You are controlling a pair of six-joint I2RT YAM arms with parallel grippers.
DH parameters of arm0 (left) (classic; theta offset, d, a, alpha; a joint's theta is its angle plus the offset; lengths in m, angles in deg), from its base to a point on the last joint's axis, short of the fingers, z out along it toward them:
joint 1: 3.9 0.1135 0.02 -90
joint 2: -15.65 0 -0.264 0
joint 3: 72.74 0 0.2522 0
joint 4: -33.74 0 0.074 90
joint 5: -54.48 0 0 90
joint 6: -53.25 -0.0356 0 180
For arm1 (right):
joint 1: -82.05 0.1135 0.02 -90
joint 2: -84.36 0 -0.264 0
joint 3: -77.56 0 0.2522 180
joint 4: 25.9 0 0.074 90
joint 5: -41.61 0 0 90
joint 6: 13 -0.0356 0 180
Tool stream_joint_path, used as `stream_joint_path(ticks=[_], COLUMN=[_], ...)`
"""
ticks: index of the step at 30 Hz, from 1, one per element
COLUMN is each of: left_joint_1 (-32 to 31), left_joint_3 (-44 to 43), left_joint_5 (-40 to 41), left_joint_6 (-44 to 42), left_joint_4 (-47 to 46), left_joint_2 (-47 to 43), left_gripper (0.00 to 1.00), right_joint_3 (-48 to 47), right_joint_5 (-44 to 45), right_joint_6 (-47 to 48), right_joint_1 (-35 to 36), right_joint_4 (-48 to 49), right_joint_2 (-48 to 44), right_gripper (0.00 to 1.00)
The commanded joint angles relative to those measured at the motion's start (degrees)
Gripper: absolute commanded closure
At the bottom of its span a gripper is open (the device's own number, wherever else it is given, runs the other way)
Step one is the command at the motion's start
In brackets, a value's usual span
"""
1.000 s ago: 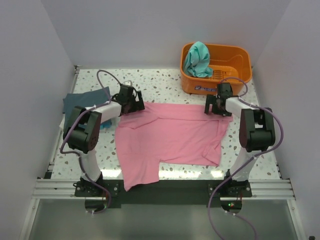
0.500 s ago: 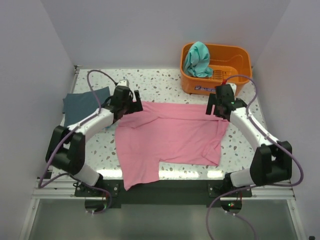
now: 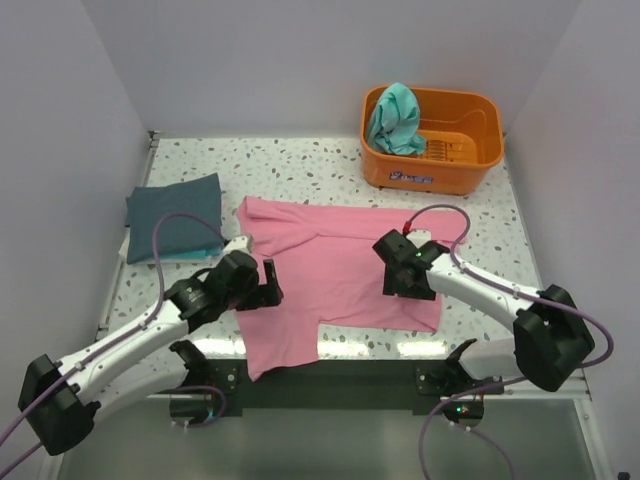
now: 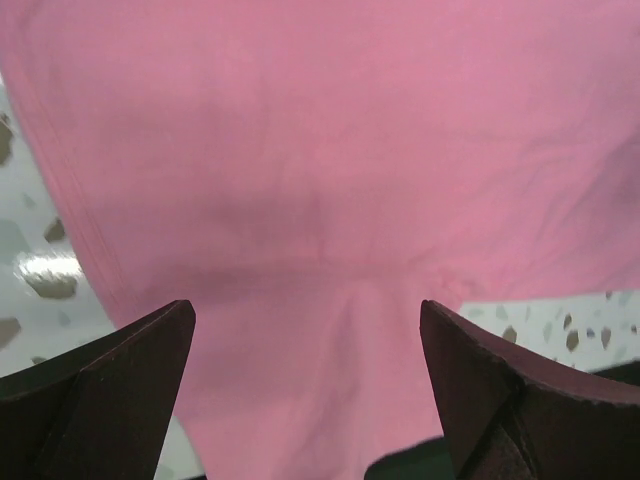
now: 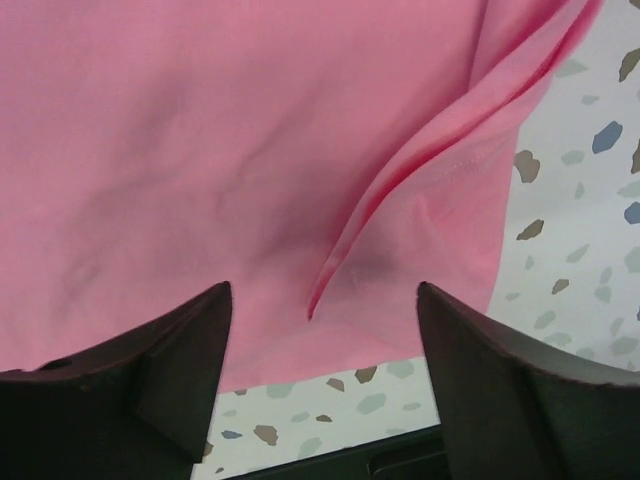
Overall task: Fold and stack the t-shirts
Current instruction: Fold the tshirt
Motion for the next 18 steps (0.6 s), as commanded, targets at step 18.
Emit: stream_joint_path(ticks=[18], left_joint_1=[-36.2], left_joint_3=[3.5], left_joint_5=[-5.2], left_joint_6=[24.9], left_joint_4=[21.1], left_joint_2=[-0.2], left_gripper=[0.0], right_joint_3=[10.7], right_joint_5=[-4.2], right_joint_6=[-4.5], right_joint_1=[0.1], right_joint_4=[9.0], right_joint_2=[-4.3], right_gripper=[0.53])
